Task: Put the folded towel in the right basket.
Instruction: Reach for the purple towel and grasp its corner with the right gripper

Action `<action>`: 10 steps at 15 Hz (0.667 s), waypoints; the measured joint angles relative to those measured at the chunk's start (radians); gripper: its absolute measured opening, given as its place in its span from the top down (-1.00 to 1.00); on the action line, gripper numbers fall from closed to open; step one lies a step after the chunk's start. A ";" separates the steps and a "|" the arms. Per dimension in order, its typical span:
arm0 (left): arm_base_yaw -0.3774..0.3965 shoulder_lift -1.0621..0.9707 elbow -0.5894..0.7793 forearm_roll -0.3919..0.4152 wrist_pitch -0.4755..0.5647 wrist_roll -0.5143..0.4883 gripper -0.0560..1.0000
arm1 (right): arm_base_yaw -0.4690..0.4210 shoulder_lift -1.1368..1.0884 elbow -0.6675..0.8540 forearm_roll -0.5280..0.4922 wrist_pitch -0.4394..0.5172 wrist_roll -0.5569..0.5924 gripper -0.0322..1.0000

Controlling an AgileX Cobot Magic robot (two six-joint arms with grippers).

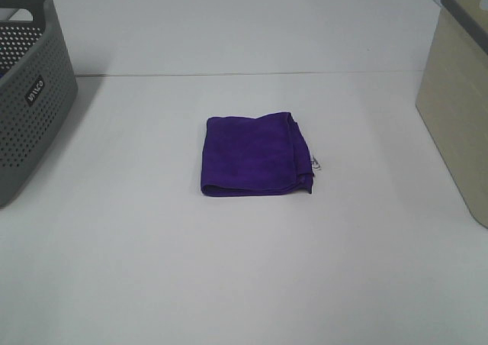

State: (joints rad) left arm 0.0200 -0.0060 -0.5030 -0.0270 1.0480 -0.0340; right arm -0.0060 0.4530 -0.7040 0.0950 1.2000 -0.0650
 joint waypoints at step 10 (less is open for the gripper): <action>0.000 0.000 0.000 0.000 0.000 0.000 -0.98 | 0.000 0.593 -0.231 0.282 -0.056 -0.045 -0.97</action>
State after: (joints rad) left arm 0.0200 -0.0060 -0.5030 -0.0270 1.0480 -0.0340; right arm -0.0060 1.0460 -0.9350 0.3770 1.1440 -0.1100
